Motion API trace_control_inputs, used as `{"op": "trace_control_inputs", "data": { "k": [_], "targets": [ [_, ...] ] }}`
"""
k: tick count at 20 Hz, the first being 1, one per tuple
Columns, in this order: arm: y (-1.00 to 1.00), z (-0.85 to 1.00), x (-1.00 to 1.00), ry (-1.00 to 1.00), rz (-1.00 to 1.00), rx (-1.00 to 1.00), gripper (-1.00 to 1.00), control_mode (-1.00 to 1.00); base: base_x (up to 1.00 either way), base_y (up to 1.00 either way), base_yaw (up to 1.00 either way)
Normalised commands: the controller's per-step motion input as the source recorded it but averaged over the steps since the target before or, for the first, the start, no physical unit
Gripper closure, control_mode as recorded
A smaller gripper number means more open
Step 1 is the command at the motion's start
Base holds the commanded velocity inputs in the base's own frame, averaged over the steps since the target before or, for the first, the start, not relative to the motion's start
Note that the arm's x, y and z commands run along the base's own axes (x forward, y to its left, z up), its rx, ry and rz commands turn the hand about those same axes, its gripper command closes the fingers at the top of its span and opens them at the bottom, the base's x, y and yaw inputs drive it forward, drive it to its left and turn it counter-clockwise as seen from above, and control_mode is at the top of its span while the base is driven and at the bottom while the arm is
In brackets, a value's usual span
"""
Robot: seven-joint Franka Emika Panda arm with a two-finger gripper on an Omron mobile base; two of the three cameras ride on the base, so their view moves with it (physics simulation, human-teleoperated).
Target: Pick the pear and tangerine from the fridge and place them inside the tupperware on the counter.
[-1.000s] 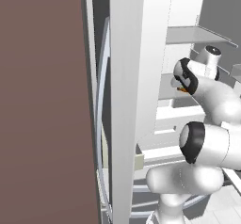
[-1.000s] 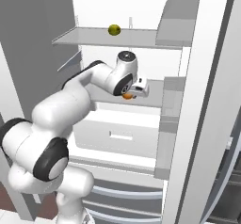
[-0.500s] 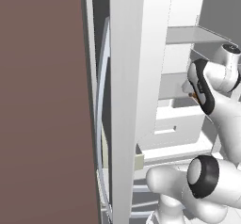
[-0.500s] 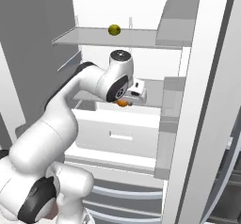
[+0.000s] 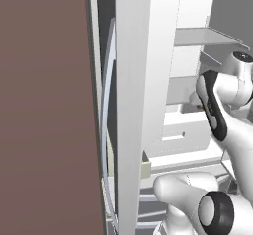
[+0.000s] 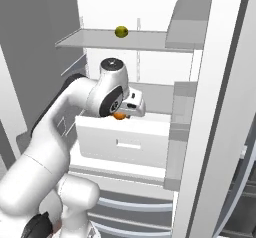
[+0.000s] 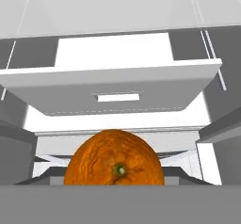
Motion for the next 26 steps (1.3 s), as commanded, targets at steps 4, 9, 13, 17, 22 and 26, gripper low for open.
{"op": "trace_control_inputs", "data": {
  "k": [4,9,13,17,22,26],
  "targets": [
    [0.27,-0.01,-0.55,0.0,-0.07,0.0,1.0,-1.0,0.0,0.0,0.0],
    [0.19,0.05,-0.48,0.0,-0.05,0.0,1.0,-1.0,0.0,0.0,0.0],
    [0.05,0.01,-0.18,-0.03,0.0,0.0,1.0,1.0,-0.7,0.04,0.0],
    [0.0,0.0,0.0,0.0,0.0,0.0,1.0,1.0,-1.0,0.0,0.0],
    [0.0,0.0,0.0,0.0,0.0,0.0,1.0,1.0,-1.0,-0.03,0.0],
    [0.0,0.0,0.0,0.0,0.0,0.0,1.0,1.0,-0.88,-0.41,-0.18]
  ]
}}
